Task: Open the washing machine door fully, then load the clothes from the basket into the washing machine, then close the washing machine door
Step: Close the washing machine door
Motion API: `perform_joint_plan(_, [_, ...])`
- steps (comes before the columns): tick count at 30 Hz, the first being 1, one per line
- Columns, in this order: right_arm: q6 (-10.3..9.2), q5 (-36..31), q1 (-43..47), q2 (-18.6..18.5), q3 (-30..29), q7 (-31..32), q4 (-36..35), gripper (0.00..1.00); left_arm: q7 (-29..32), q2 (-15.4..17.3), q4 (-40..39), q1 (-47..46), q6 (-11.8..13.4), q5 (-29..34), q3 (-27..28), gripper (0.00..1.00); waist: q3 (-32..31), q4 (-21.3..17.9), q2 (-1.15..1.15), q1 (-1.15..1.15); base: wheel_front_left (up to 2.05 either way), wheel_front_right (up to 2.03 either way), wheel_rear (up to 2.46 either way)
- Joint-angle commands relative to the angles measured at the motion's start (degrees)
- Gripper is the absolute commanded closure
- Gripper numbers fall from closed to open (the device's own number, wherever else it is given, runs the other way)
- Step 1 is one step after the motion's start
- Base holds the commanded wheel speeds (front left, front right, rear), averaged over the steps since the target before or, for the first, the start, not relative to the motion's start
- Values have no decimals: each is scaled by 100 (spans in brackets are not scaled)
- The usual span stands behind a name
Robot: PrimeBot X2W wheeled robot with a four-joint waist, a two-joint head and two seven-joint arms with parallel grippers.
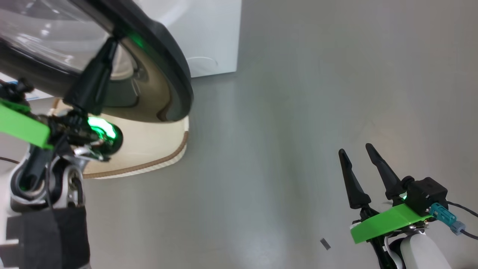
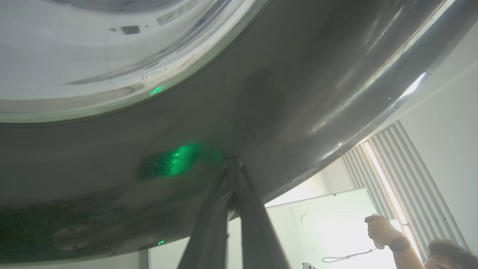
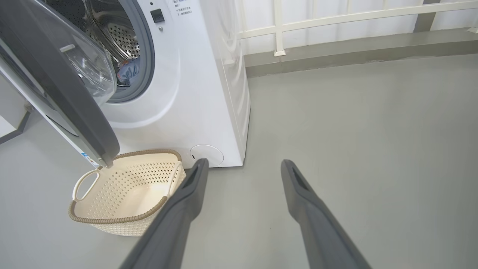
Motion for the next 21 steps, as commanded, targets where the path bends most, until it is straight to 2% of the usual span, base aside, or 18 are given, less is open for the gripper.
perform_joint_plan(1, [9, 67, -110, 30, 114, -68, -155, 0, -68, 118, -80, -214, -41, 104, 187, 100, 121, -152, 0, 0, 0, 0, 0])
perform_joint_plan(10, [9, 55, -149, 63, 72, -69, -197, 0, -341, 118, 252, -585, -41, 349, 367, 100, 241, -281, 0, 0, 0, 0, 0])
perform_joint_plan(21, [9, 34, -152, 72, 64, -69, -131, 0, -497, 118, 340, -361, -41, 358, 404, 100, -30, -65, 0, 0, 0, 0, 0])
